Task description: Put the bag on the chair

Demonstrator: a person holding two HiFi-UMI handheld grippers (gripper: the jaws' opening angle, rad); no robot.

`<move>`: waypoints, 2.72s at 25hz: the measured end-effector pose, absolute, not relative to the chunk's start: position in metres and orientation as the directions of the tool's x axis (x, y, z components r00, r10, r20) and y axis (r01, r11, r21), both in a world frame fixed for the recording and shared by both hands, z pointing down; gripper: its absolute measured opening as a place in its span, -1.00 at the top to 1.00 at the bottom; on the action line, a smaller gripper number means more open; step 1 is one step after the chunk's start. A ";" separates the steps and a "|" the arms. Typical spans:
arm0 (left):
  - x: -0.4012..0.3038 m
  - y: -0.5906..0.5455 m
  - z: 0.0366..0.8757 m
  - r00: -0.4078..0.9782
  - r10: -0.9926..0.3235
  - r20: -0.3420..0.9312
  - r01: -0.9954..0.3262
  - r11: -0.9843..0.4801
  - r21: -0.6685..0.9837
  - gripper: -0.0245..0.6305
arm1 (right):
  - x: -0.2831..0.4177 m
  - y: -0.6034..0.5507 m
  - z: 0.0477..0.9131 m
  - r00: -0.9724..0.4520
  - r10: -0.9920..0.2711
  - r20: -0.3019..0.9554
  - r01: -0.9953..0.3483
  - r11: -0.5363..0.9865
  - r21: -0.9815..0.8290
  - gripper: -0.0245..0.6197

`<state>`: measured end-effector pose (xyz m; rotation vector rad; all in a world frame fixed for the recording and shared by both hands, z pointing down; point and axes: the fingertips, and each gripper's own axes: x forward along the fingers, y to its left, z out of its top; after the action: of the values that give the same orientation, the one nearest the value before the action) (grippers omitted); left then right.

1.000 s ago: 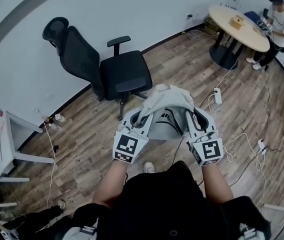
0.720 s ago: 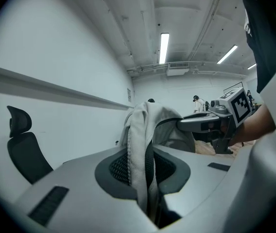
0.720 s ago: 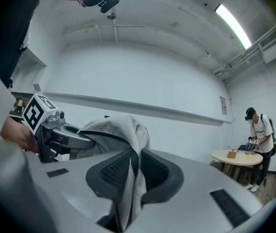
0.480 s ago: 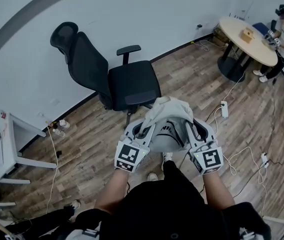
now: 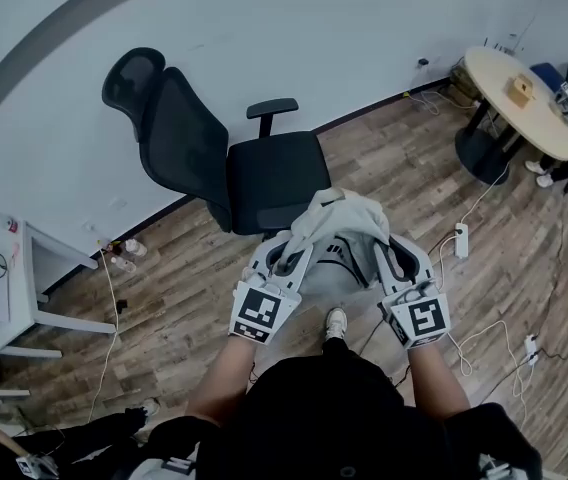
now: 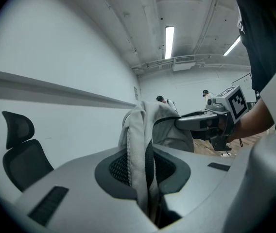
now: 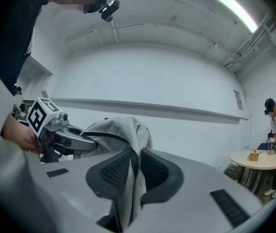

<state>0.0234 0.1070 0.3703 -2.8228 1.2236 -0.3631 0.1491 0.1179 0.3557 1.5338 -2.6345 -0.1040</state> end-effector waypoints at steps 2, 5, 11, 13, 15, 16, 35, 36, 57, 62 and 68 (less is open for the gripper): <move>0.028 0.092 0.367 0.653 -0.732 0.196 -0.721 -0.679 -0.138 0.73 | 0.153 0.102 0.352 -0.505 -0.862 0.039 -0.857 0.507 0.096 0.70; 0.031 0.079 0.366 0.640 -0.743 0.196 -0.731 -0.668 -0.143 0.73 | 0.154 0.087 0.349 -0.554 -0.832 0.033 -0.827 0.555 0.088 0.70; 0.039 0.046 0.353 0.595 -0.782 0.186 -0.766 -0.622 -0.161 0.73 | 0.160 0.049 0.334 -0.624 -0.781 0.002 -0.776 0.620 0.116 0.70; 0.044 0.029 0.348 0.586 -0.789 0.187 -0.773 -0.613 -0.164 0.73 | 0.166 0.030 0.327 -0.637 -0.771 -0.005 -0.767 0.633 0.108 0.70; 0.046 0.017 0.344 0.578 -0.796 0.180 -0.780 -0.604 -0.165 0.73 | 0.168 0.017 0.323 -0.650 -0.759 -0.014 -0.756 0.646 0.103 0.70; 0.047 0.013 0.343 0.572 -0.801 0.178 -0.785 -0.597 -0.167 0.73 | 0.168 0.012 0.322 -0.658 -0.752 -0.021 -0.750 0.653 0.104 0.69; 0.008 -0.047 0.340 0.498 -0.850 0.172 -0.834 -0.524 -0.173 0.73 | 0.126 -0.061 0.319 -0.735 -0.674 -0.074 -0.678 0.730 0.090 0.69; 0.002 -0.052 0.340 0.497 -0.851 0.167 -0.836 -0.521 -0.169 0.73 | 0.121 -0.067 0.318 -0.737 -0.672 -0.074 -0.676 0.731 0.093 0.69; -0.116 -0.199 0.372 0.483 -0.856 0.185 -0.855 -0.507 -0.111 0.73 | 0.002 -0.231 0.355 -0.715 -0.698 0.023 -0.692 0.713 0.113 0.68; -0.150 -0.235 0.389 0.494 -0.844 0.211 -0.852 -0.518 -0.074 0.73 | -0.032 -0.268 0.370 -0.709 -0.702 0.062 -0.695 0.711 0.102 0.68; -0.172 -0.257 0.409 0.519 -0.819 0.245 -0.838 -0.544 -0.041 0.73 | -0.052 -0.296 0.387 -0.707 -0.703 0.080 -0.696 0.711 0.096 0.68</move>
<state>-0.1720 -0.2565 0.4094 -2.8086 1.5351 -0.3822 -0.0521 -0.2960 0.3869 1.1502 -2.8027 -0.0893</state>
